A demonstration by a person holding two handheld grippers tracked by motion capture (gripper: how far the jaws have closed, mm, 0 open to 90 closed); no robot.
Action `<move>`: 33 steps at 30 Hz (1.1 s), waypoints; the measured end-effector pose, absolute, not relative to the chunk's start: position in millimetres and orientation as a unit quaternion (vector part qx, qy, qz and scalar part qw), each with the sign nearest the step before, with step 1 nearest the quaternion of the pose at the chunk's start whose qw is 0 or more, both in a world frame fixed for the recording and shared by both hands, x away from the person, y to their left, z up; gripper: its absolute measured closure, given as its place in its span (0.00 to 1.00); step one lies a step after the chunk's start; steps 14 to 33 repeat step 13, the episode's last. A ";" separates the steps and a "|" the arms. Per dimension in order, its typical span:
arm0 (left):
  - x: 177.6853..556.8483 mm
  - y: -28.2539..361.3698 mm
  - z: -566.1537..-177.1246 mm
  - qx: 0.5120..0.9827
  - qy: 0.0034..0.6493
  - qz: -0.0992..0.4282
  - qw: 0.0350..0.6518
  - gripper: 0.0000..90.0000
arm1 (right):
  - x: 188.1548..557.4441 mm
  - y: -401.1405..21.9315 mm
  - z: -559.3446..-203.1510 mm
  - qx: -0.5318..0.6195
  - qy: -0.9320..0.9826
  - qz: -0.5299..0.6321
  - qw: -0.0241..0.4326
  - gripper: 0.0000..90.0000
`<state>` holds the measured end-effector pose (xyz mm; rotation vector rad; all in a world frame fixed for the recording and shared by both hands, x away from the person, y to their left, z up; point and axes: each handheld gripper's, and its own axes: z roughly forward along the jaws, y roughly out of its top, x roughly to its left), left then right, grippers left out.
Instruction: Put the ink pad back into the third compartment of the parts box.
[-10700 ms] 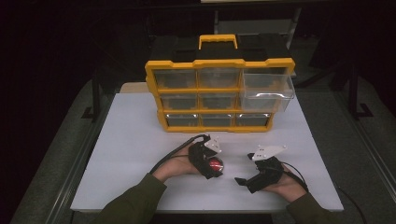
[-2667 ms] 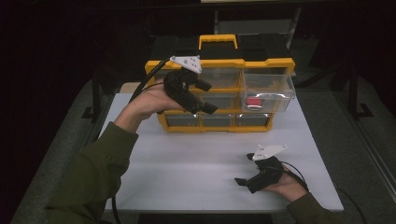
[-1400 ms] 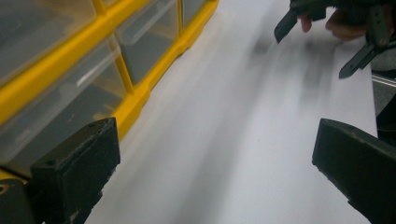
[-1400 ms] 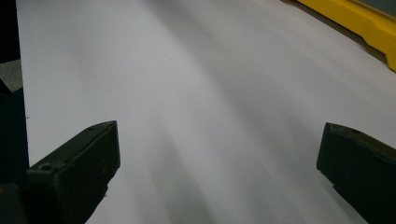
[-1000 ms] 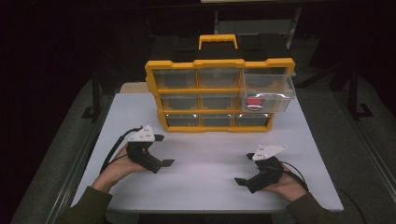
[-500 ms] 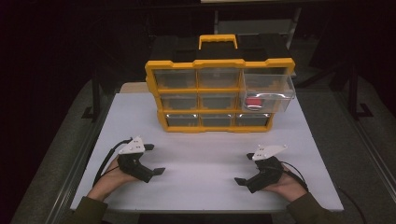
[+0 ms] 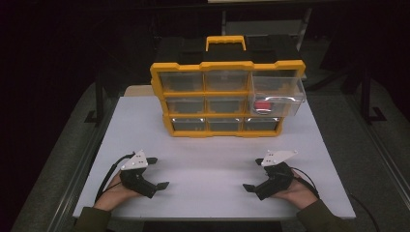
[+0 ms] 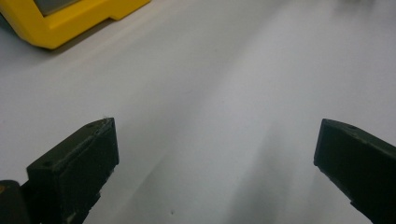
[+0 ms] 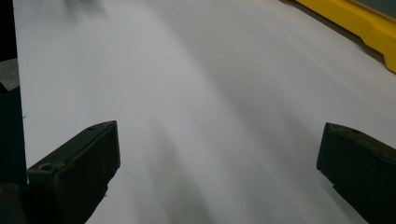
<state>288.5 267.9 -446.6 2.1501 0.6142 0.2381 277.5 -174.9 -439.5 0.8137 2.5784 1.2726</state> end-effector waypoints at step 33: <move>289.8 267.9 -449.5 0.870 0.249 0.089 0.417 0.00 | 277.5 -174.3 -440.5 0.272 0.862 0.421 0.077 0.00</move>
